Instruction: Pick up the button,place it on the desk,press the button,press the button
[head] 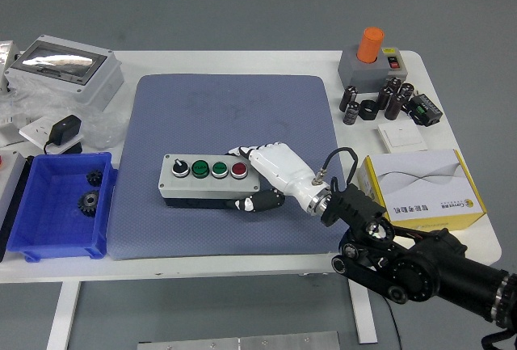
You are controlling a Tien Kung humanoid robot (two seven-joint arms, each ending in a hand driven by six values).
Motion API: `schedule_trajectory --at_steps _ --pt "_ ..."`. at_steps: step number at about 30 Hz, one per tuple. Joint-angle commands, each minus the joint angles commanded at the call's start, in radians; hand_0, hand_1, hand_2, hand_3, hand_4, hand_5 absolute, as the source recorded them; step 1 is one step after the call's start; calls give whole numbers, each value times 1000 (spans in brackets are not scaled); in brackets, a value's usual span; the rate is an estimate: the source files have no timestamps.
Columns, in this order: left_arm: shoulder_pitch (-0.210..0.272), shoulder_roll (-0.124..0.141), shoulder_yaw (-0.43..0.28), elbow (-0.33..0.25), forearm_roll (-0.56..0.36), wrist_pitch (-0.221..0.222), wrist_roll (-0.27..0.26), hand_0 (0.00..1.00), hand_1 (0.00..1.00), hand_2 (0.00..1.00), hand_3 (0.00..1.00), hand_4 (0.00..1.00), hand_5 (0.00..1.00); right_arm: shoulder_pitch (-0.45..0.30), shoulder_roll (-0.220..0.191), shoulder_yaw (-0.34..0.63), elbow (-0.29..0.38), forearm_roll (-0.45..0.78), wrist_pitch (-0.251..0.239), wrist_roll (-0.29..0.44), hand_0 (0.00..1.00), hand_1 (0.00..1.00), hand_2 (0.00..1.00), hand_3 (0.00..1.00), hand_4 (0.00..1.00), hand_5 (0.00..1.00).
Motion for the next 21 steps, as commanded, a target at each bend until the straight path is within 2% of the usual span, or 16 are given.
schedule_trajectory --at_steps 1,2,7,8,13,14,19,20,21 --pt "0 0 0 0 0 0 -1 713 690 690 831 453 838 -1 0 0 0 0 5 0 293 366 359 336 154 2" --pt "0 0 0 0 0 0 -1 713 690 690 830 454 840 -1 0 1 0 0 9 -1 377 452 440 439 257 2" --pt "0 0 -1 0 0 0 -2 713 690 690 830 454 840 -2 -1 2 0 -5 25 -9 377 452 440 439 257 2" --pt "0 0 -1 0 0 -1 -2 713 692 690 828 457 844 -2 -1 3 0 -7 26 -11 769 713 694 689 367 78" --pt "0 0 0 0 -1 -2 -1 713 692 690 828 457 844 -3 -2 6 4 -14 30 -19 769 713 694 689 367 78" --pt "0 0 -1 0 -1 -1 -2 713 693 690 827 456 844 -4 -3 6 7 -14 29 -20 874 783 787 740 489 82" --pt "0 0 -4 -2 -6 10 -15 713 693 690 827 456 844 -4 -5 5 17 -5 26 -23 874 783 787 740 489 82" --pt "0 0 -5 -2 -7 13 -17 713 692 690 823 456 844 -5 -6 4 19 -1 26 -22 935 846 854 855 596 99" --pt "1 0 -5 -3 -9 14 -19 713 692 690 823 456 844 -5 -7 4 22 4 26 -21 935 846 854 855 596 99"
